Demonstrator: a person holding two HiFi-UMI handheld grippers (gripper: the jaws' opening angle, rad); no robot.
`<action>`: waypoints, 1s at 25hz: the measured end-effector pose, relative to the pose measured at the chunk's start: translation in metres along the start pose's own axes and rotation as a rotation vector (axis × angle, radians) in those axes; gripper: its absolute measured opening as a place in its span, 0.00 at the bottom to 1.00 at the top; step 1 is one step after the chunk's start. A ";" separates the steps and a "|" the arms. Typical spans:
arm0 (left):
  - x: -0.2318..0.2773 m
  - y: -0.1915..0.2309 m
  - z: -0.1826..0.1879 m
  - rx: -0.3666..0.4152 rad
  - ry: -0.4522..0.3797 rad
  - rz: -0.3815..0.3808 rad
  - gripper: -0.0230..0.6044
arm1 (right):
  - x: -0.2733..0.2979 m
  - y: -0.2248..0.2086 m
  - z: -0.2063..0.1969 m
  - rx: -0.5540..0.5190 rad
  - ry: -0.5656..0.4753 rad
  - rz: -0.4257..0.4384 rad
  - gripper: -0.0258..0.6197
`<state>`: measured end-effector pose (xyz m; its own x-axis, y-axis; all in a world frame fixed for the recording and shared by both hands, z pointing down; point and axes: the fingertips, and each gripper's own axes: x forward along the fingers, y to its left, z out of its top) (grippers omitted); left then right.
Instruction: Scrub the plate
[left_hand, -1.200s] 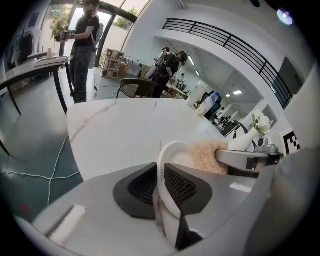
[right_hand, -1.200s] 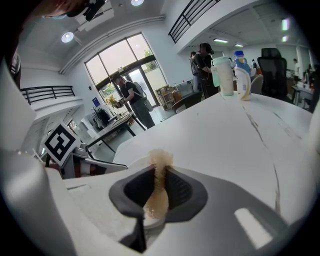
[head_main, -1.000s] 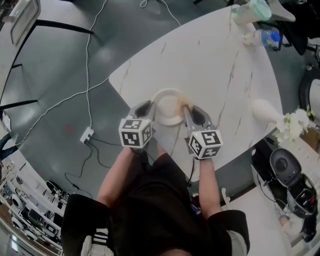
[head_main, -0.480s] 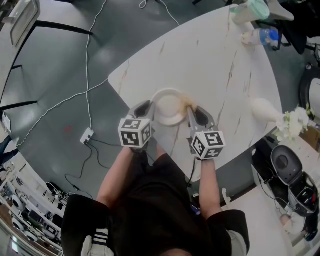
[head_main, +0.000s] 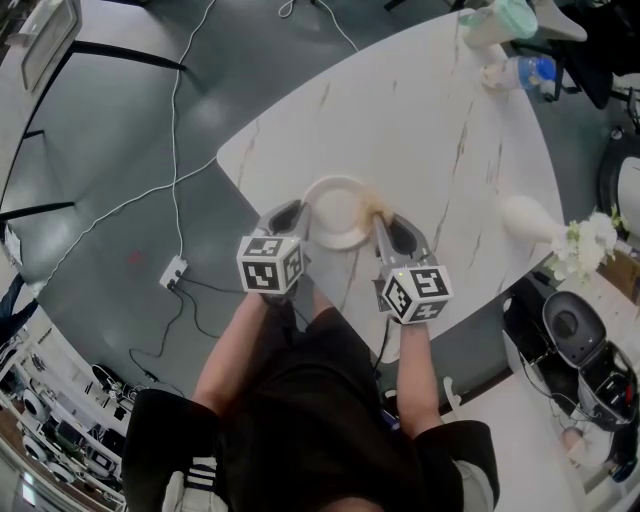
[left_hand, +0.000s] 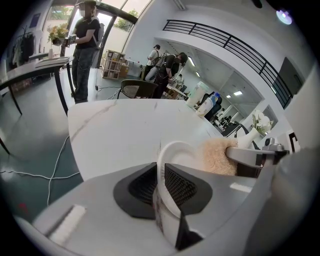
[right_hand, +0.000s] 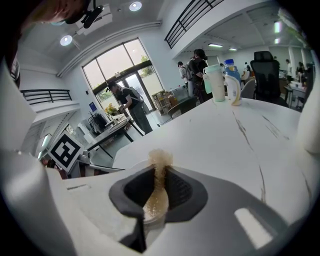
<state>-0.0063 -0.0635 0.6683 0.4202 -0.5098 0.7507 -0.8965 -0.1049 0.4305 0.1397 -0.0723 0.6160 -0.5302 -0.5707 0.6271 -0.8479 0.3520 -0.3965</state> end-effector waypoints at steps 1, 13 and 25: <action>0.000 0.000 0.000 -0.005 -0.001 0.000 0.12 | -0.001 0.002 0.000 0.009 -0.003 0.006 0.12; -0.002 -0.001 -0.001 -0.006 -0.016 -0.005 0.12 | 0.008 0.051 -0.013 -0.021 0.029 0.125 0.12; -0.004 -0.002 -0.002 -0.014 -0.031 -0.012 0.12 | 0.023 0.085 -0.036 -0.040 0.085 0.198 0.12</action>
<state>-0.0060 -0.0597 0.6657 0.4256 -0.5351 0.7297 -0.8895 -0.0993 0.4460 0.0558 -0.0290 0.6208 -0.6833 -0.4233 0.5950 -0.7260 0.4811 -0.4915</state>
